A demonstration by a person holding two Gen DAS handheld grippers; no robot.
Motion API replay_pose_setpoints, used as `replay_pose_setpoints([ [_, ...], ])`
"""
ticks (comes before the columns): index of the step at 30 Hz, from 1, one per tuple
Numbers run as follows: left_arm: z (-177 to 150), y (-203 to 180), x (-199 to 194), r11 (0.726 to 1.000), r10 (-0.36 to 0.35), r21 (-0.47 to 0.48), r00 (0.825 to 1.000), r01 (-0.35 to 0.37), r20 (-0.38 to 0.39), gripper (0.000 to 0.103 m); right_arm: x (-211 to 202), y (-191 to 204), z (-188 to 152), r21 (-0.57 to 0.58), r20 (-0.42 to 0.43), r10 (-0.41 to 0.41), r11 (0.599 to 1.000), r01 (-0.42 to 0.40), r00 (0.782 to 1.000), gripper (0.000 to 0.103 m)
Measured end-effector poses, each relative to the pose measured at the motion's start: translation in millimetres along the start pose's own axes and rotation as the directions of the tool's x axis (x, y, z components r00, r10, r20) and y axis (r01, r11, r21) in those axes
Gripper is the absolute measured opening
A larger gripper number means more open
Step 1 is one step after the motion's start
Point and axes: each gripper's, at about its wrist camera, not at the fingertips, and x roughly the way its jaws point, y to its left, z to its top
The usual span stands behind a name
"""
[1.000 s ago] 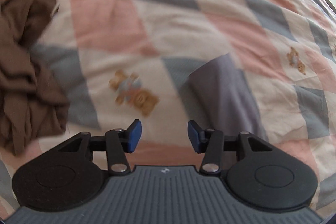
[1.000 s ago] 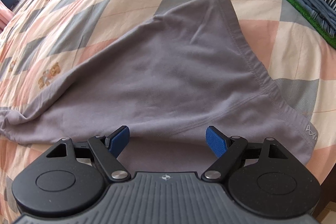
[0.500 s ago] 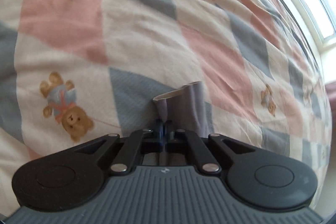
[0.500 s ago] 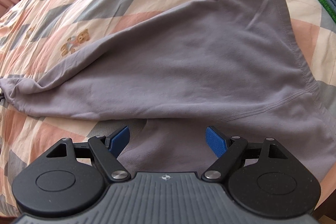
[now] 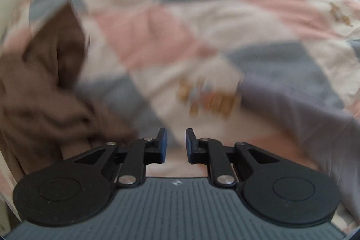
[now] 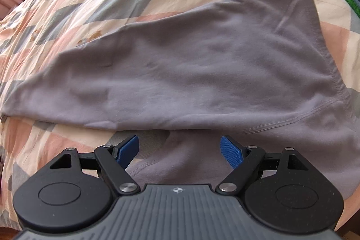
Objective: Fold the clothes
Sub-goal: 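Reposition the left gripper and pinch the grey garment's edge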
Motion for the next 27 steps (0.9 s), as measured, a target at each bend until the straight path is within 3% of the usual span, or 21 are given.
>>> replay_pose_setpoints([
  [2, -18.8, 5.6, 5.7, 0.987, -0.136, -0.089, 0.991, 0.134, -0.018, 0.012, -3.3, -3.3, 0.1, 0.0, 0.001, -0.01, 1.0, 0.01, 1.0, 0.082],
  [5, -26.6, 8.2, 2.8, 0.908, -0.342, -0.24, 0.939, 0.343, 0.048, 0.02, -5.9, -13.9, 0.1, 0.025, -0.003, -0.029, 0.999, 0.029, 1.0, 0.082],
  [8, -15.4, 5.3, 1.9, 0.836, -0.419, -0.327, 0.898, 0.44, 0.134, 0.035, -5.2, -18.2, -1.7, 0.033, -0.017, -0.039, 0.999, 0.04, 0.999, 0.082],
  [11, 3.4, -7.6, 12.3, 0.818, -0.431, -0.358, 0.892, 0.449, 0.134, 0.032, -3.9, -16.1, -4.3, 0.029, -0.024, -0.029, 0.999, 0.029, 0.999, 0.082],
  [12, 7.5, -11.5, 13.6, 0.819, -0.435, -0.355, 0.891, 0.45, 0.126, 0.009, -2.6, -15.0, -5.1, 0.026, -0.029, -0.025, 0.999, 0.026, 0.999, 0.082],
  [13, 10.1, -14.8, 13.4, 0.823, -0.44, -0.345, 0.891, 0.451, 0.116, 0.0, -1.5, -13.6, -5.8, 0.024, -0.033, -0.023, 0.999, 0.024, 0.999, 0.082],
  [16, 7.8, -16.1, 0.3, 0.843, -0.455, -0.251, 0.88, 0.475, 0.137, 0.0, -0.6, -11.1, -8.3, 0.023, -0.041, -0.016, 1.0, 0.017, 0.999, 0.082],
  [17, 2.4, -12.5, -5.9, 0.859, -0.446, -0.212, 0.884, 0.466, 0.138, 0.0, -1.5, -11.4, -9.2, 0.026, -0.039, -0.013, 1.0, 0.014, 0.999, 0.082],
  [18, -3.5, -6.7, -6.7, 0.874, -0.428, -0.197, 0.896, 0.444, 0.119, 0.0, -1.8, -12.8, -9.8, 0.033, -0.04, -0.013, 0.999, 0.014, 0.999, 0.082],
  [20, -13.7, 0.9, 8.4, 0.942, -0.298, -0.156, 0.954, 0.297, 0.017, 0.003, -0.1, -16.1, -10.4, 0.055, -0.043, -0.02, 0.998, 0.022, 0.999, 0.082],
  [21, -18.6, 3.9, 17.4, 0.97, -0.216, -0.126, 0.976, 0.21, -0.038, 0.003, 1.5, -17.7, -10.4, 0.067, -0.044, -0.023, 0.997, 0.026, 0.999, 0.082],
  [23, -23.4, 10.1, 29.1, 0.994, -0.099, -0.066, 0.989, 0.092, -0.112, 0.007, 5.9, -19.4, -9.9, 0.083, -0.053, -0.025, 0.996, 0.029, 0.998, 0.082],
  [24, -22.9, 14.1, 27.1, 0.994, -0.096, -0.06, 0.989, 0.089, -0.112, 0.007, 7.2, -18.2, -9.1, 0.08, -0.057, -0.022, 0.996, 0.026, 0.998, 0.082],
  [26, -11.8, 18.8, 4.7, 0.982, -0.176, -0.075, 0.984, 0.174, -0.024, 0.007, 8.4, -14.8, -7.1, 0.061, -0.058, -0.016, 0.998, 0.019, 0.998, 0.082],
  [27, -3.5, 18.2, -6.4, 0.974, -0.213, -0.073, 0.977, 0.215, 0.024, 0.013, 9.0, -13.5, -6.0, 0.051, -0.058, -0.016, 0.998, 0.019, 0.998, 0.082],
])
